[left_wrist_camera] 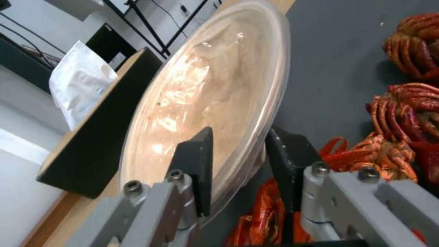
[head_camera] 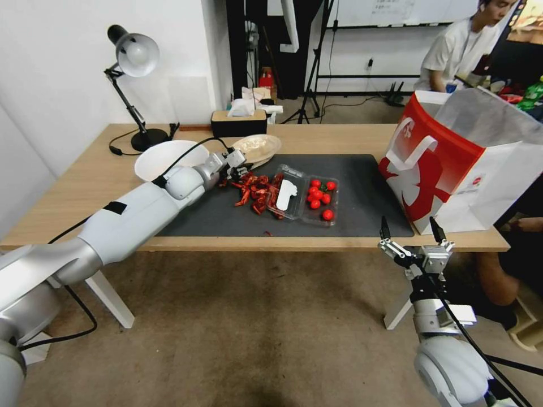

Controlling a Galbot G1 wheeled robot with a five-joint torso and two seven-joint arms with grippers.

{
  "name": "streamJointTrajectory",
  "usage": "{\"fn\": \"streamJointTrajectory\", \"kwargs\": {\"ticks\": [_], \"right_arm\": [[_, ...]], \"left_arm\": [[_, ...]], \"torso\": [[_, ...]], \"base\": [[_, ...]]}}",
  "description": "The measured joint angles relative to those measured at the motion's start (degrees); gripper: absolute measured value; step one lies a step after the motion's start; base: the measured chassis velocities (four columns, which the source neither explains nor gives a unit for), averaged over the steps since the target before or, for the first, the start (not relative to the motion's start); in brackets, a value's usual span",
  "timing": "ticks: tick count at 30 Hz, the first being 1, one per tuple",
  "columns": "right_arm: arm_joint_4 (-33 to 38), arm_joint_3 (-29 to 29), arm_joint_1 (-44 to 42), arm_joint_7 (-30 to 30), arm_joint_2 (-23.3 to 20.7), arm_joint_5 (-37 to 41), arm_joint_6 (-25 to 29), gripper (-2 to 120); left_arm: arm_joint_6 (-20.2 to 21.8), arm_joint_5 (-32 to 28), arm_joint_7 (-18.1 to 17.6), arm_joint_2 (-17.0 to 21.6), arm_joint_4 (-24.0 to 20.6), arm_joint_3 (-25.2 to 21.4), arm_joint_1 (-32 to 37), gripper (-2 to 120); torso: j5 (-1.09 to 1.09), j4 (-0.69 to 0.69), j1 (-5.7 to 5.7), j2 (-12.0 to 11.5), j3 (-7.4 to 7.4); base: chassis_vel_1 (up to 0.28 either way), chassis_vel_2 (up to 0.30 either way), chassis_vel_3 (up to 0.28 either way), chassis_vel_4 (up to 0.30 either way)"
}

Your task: Pick up the trash from the table and place it into the takeout bag.

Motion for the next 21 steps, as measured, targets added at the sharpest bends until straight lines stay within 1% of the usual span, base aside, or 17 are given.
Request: {"fn": "streamJointTrajectory", "kwargs": {"ticks": [5, 6, 8, 9, 11, 13, 17, 21], "right_arm": [[0.0, 0.0, 0.1, 0.0, 0.0, 0.0, 0.0, 100], [-0.1, -0.1, 0.1, 0.0, 0.0, 0.0, 0.0, 100], [-0.1, -0.1, 0.1, 0.0, 0.0, 0.0, 0.0, 100], [-0.1, -0.1, 0.1, 0.0, 0.0, 0.0, 0.0, 100], [-0.1, -0.1, 0.1, 0.0, 0.0, 0.0, 0.0, 100], [-0.1, -0.1, 0.2, 0.0, 0.0, 0.0, 0.0, 100], [-0.1, -0.1, 0.2, 0.0, 0.0, 0.1, 0.0, 100], [0.0, -0.1, 0.2, 0.1, 0.0, 0.1, 0.0, 100]], "left_arm": [[-0.2, -0.1, 0.0, 0.0, 0.0, 0.0, 0.0, 27], [-0.4, -0.1, 0.0, 0.0, 0.0, 0.0, 0.0, 25], [-0.7, -0.1, 0.0, 0.0, 0.0, 0.0, 0.0, 18], [-0.7, -0.1, 0.0, 0.0, 0.0, 0.0, 0.0, 18], [-1.3, -0.1, -0.1, 0.0, 0.0, 0.0, -0.1, 8], [-1.6, -0.1, -0.2, -0.1, -0.1, 0.0, -0.3, 1], [-1.8, -0.3, -0.2, -0.2, -0.5, 0.0, -0.5, 0], [-2.2, -0.6, -0.4, -0.4, -1.8, 0.1, -1.1, 0]], "torso": [[0.00, 0.00, 0.00, 0.0, 0.00], [0.00, 0.00, 0.00, 0.0, 0.00], [0.00, 0.00, 0.00, 0.0, 0.00], [0.00, 0.00, 0.00, 0.0, 0.00], [0.00, 0.00, 0.00, 0.0, 0.00], [0.00, 0.01, 0.00, 0.0, 0.00], [0.00, 0.00, 0.00, 0.0, 0.00], [0.00, 0.00, 0.00, 0.0, 0.00]], "base": [[0.000, 0.000, 0.000, 0.000], [0.000, 0.000, 0.000, 0.000], [0.000, 0.000, 0.000, 0.000], [0.000, 0.000, 0.000, 0.000], [0.000, 0.000, 0.000, 0.000], [0.000, 0.000, 0.000, 0.000], [0.000, 0.000, 0.000, 0.000], [0.000, 0.000, 0.000, 0.000]]}}
